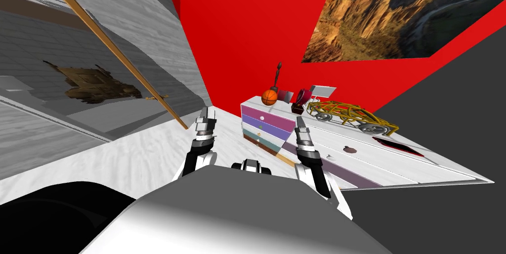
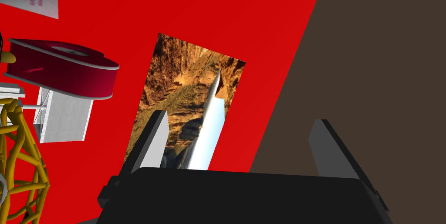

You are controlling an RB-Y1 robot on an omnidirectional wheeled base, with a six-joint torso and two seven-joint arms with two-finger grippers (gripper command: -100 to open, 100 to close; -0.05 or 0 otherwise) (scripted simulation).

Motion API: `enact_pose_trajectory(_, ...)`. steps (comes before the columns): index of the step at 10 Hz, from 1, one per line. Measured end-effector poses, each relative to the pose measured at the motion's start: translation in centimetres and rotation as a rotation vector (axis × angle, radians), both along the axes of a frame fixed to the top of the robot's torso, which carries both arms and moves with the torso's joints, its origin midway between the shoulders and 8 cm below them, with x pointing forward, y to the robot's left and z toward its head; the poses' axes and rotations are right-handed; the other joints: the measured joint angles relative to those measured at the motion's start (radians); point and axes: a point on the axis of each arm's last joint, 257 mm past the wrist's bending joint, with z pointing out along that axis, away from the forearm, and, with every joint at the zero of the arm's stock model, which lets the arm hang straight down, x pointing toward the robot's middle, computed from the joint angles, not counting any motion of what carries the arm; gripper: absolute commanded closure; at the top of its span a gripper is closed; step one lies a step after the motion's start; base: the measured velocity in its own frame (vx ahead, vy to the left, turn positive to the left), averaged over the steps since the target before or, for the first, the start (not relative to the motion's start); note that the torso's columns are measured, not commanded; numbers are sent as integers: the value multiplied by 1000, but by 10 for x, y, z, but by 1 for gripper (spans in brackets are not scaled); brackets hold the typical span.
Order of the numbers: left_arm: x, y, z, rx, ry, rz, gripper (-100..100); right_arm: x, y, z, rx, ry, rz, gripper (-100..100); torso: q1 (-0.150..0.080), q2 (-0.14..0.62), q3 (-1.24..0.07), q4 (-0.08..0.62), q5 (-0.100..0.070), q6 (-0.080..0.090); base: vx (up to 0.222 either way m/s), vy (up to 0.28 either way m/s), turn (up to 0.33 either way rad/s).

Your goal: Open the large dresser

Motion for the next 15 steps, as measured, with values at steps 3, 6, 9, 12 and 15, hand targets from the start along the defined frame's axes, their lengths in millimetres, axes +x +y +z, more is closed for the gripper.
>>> enact_pose_trajectory(3, 0, 0, 0, 0, 0, 0, 0, 3, 3, -3, -112, -10, -44, -100, -1, -1, -1, 0, 0, 0, 63, 59, -36)
enact_pose_trajectory(6, 0, 0, 0, 0, 0, 0, 0, 7, 5, -8, -236, -22, -92, -100, 2, -1, -1, 0, 0, 0, 60, 68, -40)
enact_pose_trajectory(9, 0, 0, 0, 0, 0, 0, 0, 11, 7, -12, -349, -36, -142, -100, -1, -1, -1, 0, 0, 0, 67, 65, -50)
enact_pose_trajectory(12, 0, 0, 0, 0, 0, 0, 0, 16, 7, -19, -478, -51, -197, -100, 1, -2, -1, 0, 0, 0, 68, 73, -43)
enact_pose_trajectory(15, 0, 0, 0, 0, 0, 0, 0, 20, 8, -26, -595, -68, -251, -100, -1, -1, -1, 0, 0, 0, 56, 60, -36)
